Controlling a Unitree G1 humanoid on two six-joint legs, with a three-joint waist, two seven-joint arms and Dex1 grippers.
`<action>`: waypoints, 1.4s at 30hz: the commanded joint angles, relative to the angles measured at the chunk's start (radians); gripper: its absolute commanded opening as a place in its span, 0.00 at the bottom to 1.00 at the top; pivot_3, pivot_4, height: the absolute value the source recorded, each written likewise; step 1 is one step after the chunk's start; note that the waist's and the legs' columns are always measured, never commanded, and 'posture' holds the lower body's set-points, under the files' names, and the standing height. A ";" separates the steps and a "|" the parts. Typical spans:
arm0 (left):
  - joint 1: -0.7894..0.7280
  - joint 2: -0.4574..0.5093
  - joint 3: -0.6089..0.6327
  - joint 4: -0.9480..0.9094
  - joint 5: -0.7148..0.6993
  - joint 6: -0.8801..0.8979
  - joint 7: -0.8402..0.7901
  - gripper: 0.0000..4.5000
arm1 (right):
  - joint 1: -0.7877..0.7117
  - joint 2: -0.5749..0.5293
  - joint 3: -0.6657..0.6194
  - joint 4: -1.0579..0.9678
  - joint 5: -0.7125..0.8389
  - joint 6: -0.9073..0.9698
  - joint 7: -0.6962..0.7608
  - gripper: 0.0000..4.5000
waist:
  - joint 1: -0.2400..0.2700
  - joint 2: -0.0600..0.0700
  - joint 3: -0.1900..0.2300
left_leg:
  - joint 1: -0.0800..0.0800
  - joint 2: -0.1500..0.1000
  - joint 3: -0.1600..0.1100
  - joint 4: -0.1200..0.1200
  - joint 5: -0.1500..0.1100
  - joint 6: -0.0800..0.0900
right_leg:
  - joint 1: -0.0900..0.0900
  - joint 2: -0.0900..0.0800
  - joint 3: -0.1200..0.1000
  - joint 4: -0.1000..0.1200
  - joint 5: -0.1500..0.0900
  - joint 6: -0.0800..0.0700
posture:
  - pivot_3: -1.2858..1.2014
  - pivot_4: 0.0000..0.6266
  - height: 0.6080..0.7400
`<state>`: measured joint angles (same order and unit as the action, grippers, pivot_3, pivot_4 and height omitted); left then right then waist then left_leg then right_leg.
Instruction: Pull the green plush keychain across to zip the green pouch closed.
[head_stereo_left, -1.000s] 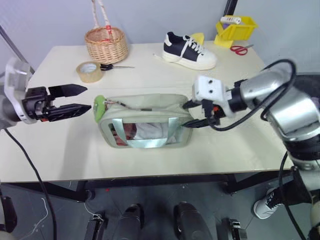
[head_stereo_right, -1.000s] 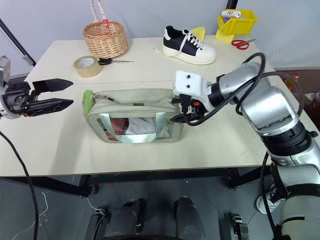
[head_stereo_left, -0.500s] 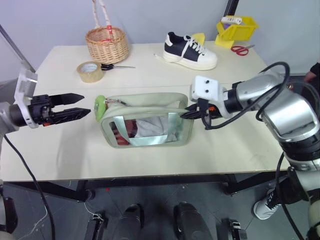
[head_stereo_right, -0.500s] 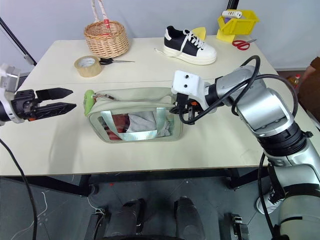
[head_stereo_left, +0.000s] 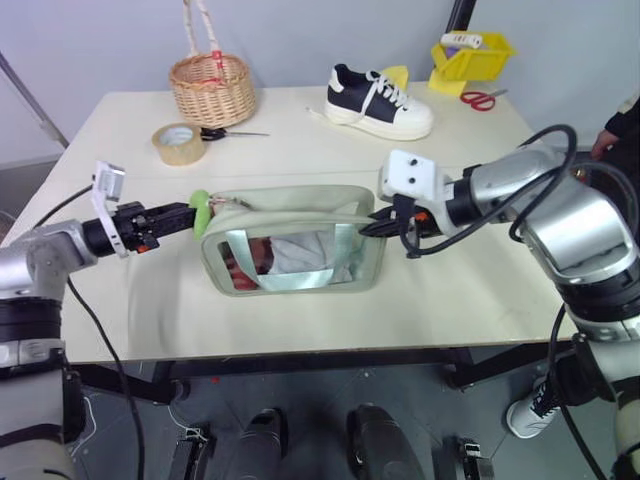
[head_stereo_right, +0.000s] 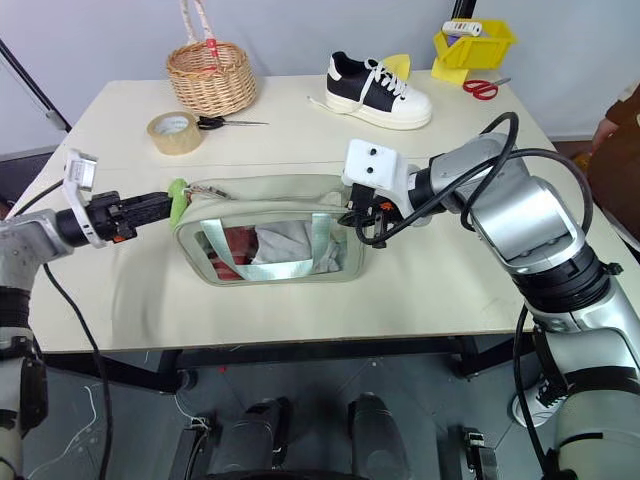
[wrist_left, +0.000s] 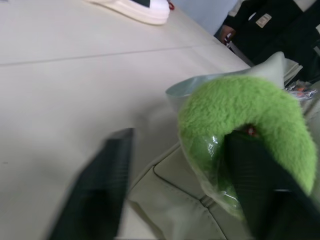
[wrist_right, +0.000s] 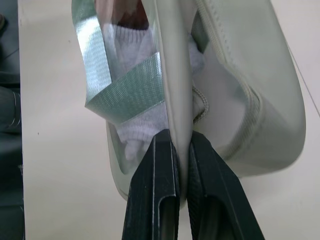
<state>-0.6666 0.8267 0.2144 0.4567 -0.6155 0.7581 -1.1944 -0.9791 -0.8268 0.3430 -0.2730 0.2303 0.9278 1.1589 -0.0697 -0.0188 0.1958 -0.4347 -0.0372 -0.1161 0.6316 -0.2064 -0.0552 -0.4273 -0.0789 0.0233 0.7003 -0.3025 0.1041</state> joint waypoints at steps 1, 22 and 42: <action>-0.008 0.022 0.035 -0.018 0.002 -0.014 0.008 0.11 | -0.026 -0.001 -0.030 -0.014 0.008 0.010 -0.016 0.00 | 0.002 0.000 0.000 | 0.000 0.000 0.000 0.000 0.000 0.000 | 0.000 0.000 0.000 0.000 0.000 0.000 | 0.52 0.24 0.66; -0.190 -0.093 -0.101 -0.239 0.015 0.035 0.085 0.01 | -0.025 0.023 0.000 0.001 0.010 0.013 -0.035 0.00 | 0.022 0.000 0.000 | 0.000 -0.001 0.000 0.002 0.000 0.000 | 0.001 0.000 0.000 0.000 0.000 0.000 | 0.52 0.24 0.66; -0.085 0.152 0.019 -0.318 -0.077 0.074 -0.122 0.99 | -0.013 0.028 -0.002 -0.001 0.009 0.024 -0.064 0.00 | 0.010 0.000 0.000 | 0.000 0.000 0.000 0.001 0.000 0.000 | 0.001 0.000 0.000 0.000 0.000 0.000 | 0.52 0.24 0.66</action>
<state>-0.7721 0.9533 0.1865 0.1742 -0.6571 0.8522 -1.2698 -0.9797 -0.8020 0.3488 -0.2615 0.2402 0.9538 1.1038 -0.0594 -0.0189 0.1958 -0.4347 -0.0373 -0.1161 0.6324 -0.2063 -0.0553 -0.4266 -0.0788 0.0230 0.7003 -0.3025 0.1041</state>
